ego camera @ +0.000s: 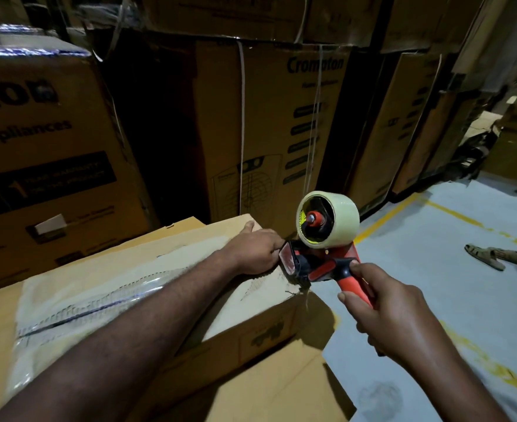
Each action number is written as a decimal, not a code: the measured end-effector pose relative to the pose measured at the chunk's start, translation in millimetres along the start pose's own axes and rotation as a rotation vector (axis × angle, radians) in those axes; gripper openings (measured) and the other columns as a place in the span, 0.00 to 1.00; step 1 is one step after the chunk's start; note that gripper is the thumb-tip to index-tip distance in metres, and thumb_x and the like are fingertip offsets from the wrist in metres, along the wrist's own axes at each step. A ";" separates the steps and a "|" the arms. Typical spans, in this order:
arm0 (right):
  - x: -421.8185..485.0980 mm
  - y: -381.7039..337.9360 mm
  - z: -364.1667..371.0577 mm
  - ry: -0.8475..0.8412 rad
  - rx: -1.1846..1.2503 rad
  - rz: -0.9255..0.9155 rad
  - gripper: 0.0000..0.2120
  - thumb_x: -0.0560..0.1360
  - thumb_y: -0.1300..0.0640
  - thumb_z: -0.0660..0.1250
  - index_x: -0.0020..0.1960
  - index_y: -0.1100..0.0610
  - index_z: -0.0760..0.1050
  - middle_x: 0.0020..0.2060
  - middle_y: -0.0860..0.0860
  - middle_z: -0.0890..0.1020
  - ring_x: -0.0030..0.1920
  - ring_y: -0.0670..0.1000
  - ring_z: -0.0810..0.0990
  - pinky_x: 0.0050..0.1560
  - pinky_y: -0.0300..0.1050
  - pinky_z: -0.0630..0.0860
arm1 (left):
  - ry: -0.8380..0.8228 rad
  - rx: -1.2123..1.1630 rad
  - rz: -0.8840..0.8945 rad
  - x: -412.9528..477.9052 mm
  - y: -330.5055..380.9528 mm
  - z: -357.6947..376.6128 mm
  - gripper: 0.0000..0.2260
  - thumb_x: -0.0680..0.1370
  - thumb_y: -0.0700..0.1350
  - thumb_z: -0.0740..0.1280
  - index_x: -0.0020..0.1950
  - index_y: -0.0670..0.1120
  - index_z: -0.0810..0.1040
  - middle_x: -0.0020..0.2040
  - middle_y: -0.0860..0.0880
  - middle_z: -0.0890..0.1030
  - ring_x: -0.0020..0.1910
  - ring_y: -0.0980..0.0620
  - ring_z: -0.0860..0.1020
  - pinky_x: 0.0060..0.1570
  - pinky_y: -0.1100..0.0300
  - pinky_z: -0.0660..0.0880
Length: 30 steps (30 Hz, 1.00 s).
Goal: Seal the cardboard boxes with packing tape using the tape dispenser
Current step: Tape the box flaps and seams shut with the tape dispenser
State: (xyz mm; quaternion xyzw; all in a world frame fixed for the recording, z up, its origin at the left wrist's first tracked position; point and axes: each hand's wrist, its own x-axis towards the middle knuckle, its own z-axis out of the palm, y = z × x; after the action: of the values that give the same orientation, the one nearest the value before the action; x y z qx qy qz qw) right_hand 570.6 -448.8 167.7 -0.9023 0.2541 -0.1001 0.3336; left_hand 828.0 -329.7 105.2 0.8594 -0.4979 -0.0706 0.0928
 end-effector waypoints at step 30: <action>-3.3 31.1 28.0 -0.054 0.069 -0.108 0.20 0.76 0.47 0.70 0.66 0.37 0.70 0.35 0.45 0.79 0.29 0.44 0.77 0.29 0.41 0.73 | -0.073 -0.413 -0.103 -18.3 -3.1 -8.6 0.15 0.86 0.52 0.58 0.56 0.47 0.82 0.53 0.49 0.84 0.52 0.52 0.80 0.64 0.50 0.71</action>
State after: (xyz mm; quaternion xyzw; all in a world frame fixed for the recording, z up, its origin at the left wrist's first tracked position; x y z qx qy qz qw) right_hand 565.4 -451.8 126.1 -0.9050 0.1924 -0.1025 0.3654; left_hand 823.4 -311.5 113.4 0.8433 -0.4315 -0.2066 0.2450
